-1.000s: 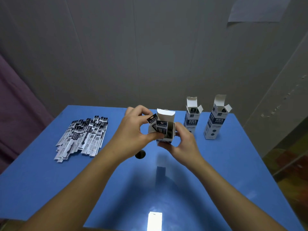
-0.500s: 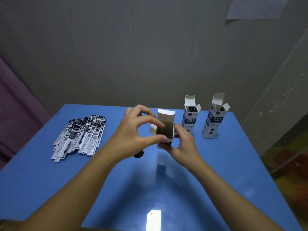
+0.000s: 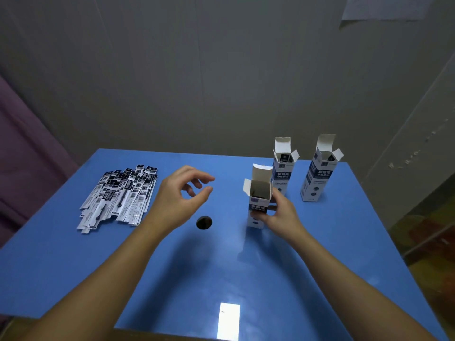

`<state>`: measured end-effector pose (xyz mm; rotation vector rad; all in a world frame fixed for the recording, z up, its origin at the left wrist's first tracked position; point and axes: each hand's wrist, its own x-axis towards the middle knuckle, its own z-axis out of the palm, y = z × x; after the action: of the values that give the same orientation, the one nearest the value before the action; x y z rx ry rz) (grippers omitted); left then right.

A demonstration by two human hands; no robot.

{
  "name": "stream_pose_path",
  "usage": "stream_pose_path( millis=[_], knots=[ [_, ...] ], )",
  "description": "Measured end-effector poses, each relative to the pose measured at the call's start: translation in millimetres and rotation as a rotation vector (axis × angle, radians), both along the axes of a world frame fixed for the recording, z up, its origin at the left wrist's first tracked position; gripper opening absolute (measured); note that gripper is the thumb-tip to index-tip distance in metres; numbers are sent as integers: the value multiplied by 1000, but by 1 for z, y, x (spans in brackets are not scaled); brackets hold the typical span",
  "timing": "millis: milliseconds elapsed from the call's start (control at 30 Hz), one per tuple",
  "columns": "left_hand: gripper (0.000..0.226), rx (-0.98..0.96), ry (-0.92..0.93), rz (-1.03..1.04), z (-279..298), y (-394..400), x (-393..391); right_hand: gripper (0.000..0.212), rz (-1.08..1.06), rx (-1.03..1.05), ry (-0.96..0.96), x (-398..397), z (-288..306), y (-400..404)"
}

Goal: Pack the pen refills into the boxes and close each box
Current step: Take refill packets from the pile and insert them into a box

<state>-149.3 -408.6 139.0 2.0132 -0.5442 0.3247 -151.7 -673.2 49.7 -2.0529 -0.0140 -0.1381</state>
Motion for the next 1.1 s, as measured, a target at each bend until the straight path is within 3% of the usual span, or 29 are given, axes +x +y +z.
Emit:
stream_pose_path(
  millis=[367,533,700,800,933,1100],
  knots=[
    [22,32,103,84,-18,5,2,54,59,14,151,2,-12,-4],
    [23,51,123,112,-25,5,0,80,69,-331,367,1,-20,-9],
    [23,71,157,157,-34,6,-1,43,143,-789,558,-20,-8,-3],
    [24,86,167,191,-40,9,0,36,334,-808,662,-37,-5,17],
    [26,163,171,254,-46,25,0,51,508,-702,499,-36,3,58],
    [27,356,164,437,-48,70,0,39,503,-648,184,0,25,106]
  ],
)
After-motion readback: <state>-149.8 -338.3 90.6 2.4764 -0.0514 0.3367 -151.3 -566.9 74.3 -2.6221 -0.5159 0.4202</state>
